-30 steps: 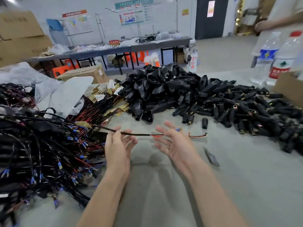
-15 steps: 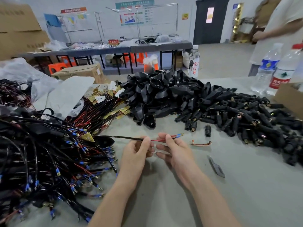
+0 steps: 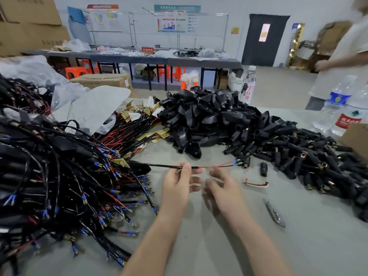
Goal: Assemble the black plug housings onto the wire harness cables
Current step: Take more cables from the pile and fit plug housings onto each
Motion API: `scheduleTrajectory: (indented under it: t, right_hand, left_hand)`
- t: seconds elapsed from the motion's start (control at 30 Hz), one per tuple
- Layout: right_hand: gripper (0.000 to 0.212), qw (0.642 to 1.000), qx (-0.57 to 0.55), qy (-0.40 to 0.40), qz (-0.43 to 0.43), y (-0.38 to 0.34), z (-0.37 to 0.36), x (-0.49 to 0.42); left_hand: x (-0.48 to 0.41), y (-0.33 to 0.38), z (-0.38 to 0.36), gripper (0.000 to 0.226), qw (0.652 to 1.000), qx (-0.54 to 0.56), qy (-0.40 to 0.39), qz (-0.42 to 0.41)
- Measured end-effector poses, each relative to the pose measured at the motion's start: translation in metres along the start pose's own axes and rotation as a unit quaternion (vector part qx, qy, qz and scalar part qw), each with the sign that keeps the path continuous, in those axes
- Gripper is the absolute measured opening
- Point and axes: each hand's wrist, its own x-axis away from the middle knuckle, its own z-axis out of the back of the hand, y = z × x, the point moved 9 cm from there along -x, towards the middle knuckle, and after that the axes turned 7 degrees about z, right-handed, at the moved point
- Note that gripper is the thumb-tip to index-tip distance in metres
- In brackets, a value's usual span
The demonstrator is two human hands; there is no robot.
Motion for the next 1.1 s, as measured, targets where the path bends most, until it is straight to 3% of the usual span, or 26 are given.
scheduleTrajectory:
  t: [0.13,0.17,0.23,0.3,0.47,0.53,0.6,0.67,0.83,0.97,1.1]
  right_hand:
    - [0.013,0.994,0.092,0.060,0.022,-0.007,-0.001,-0.030]
    - [0.020,0.994,0.095,0.059,0.003,-0.007,-0.004,-0.041]
    - [0.039,0.987,0.150,0.039,-0.034,-0.009,-0.012,-0.068]
    - [0.049,0.960,0.278,0.017,-0.028,-0.022,-0.017,-0.091]
    - [0.028,0.912,0.399,-0.091,-0.010,-0.029,-0.034,-0.110]
    - [0.026,0.933,0.339,-0.115,-0.029,-0.027,-0.030,-0.102]
    - [0.019,0.973,0.184,-0.107,-0.089,-0.022,-0.017,-0.082]
    - [0.015,0.986,0.055,-0.092,-0.126,-0.020,-0.002,-0.054]
    - [0.014,0.990,-0.111,-0.026,-0.087,-0.024,0.056,0.012]
    - [0.014,0.972,-0.216,0.054,-0.077,-0.002,0.082,0.050]
    - [0.005,0.958,-0.274,0.072,-0.051,0.011,0.087,0.060]
  left_hand:
    - [0.000,0.004,-0.004,0.010,0.998,0.060,-0.019,0.008]
    - [0.000,0.005,-0.005,0.008,0.998,0.066,-0.023,0.009]
    - [0.000,0.004,-0.006,0.007,0.997,0.075,-0.034,0.012]
    - [-0.001,0.004,-0.006,0.007,0.996,0.081,-0.043,0.015]
    - [-0.005,0.003,-0.005,0.006,0.994,0.084,-0.062,0.016]
    - [-0.005,0.001,-0.007,0.005,0.994,0.075,-0.078,0.019]
    - [-0.004,-0.001,-0.009,0.006,0.994,0.070,-0.086,0.026]
    - [0.000,-0.001,-0.013,0.009,0.993,0.067,-0.098,0.029]
    - [0.025,-0.006,-0.044,0.011,0.986,0.039,-0.153,0.051]
    - [0.058,-0.019,-0.065,0.008,0.982,0.011,-0.177,0.073]
    - [0.075,-0.027,-0.060,0.006,0.987,-0.025,-0.149,0.064]
